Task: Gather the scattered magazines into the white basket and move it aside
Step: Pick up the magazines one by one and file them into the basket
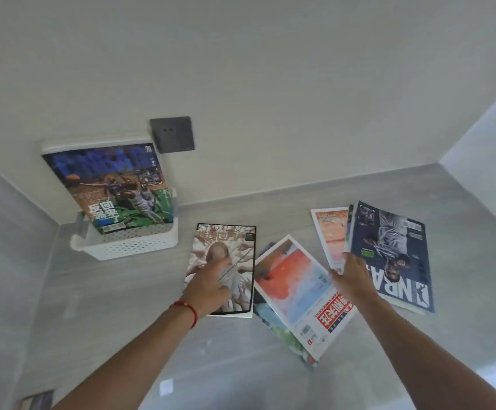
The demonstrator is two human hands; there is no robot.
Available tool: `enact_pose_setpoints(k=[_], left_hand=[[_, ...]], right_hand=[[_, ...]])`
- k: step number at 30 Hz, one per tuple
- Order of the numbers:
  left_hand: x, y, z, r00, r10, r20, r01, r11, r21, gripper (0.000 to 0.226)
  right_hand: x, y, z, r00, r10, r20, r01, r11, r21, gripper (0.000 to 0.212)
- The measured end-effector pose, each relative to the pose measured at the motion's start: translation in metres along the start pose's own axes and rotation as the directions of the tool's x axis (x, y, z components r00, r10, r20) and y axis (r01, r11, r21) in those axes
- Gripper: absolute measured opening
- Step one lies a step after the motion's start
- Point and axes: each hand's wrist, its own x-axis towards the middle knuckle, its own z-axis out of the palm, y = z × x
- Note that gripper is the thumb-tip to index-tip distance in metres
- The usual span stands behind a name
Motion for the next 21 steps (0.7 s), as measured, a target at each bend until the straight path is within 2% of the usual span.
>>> enact_pose_setpoints(k=[2, 5, 8, 12, 15, 17, 19, 21], left_hand=[[0.001, 0.025, 0.022, 0.999, 0.021, 0.033, -0.022, 0.999, 0.028, 0.062], [0.006, 0.061, 0.053, 0.997, 0.036, 0.065, -0.042, 0.996, 0.082, 0.066], [0.014, 0.088, 0.079, 0.991, 0.047, 0.123, -0.058, 0.994, 0.089, 0.07], [0.022, 0.117, 0.106, 0.991, 0.044, 0.124, -0.066, 0.981, 0.184, 0.062], [0.028, 0.127, 0.122, 0.991, 0.026, 0.131, -0.053, 0.976, 0.211, 0.061], [0.031, 0.13, 0.13, 0.989, 0.015, 0.15, -0.051, 0.97, 0.238, 0.063], [0.035, 0.134, 0.138, 0.988, 0.03, 0.148, -0.07, 0.961, 0.269, 0.061], [0.04, 0.139, 0.146, 0.986, 0.066, 0.152, -0.108, 0.952, 0.285, 0.058]], right_hand=[[0.014, 0.035, -0.011, 0.997, 0.078, 0.004, -0.077, 0.992, -0.096, 0.075], [0.026, 0.063, -0.021, 0.974, 0.211, 0.079, -0.197, 0.968, -0.154, 0.107], [0.031, 0.062, -0.02, 0.967, 0.226, 0.12, -0.197, 0.956, -0.218, 0.125], [0.029, 0.061, -0.007, 0.995, 0.002, 0.105, 0.041, 0.916, -0.4, 0.1], [0.021, 0.077, -0.009, 0.967, -0.208, 0.146, 0.253, 0.849, -0.464, 0.088], [0.015, 0.096, -0.012, 0.91, -0.339, 0.237, 0.413, 0.789, -0.456, 0.085], [0.01, 0.117, -0.022, 0.828, -0.455, 0.328, 0.556, 0.747, -0.365, 0.08], [0.007, 0.138, -0.038, 0.759, -0.57, 0.315, 0.646, 0.72, -0.255, 0.059]])
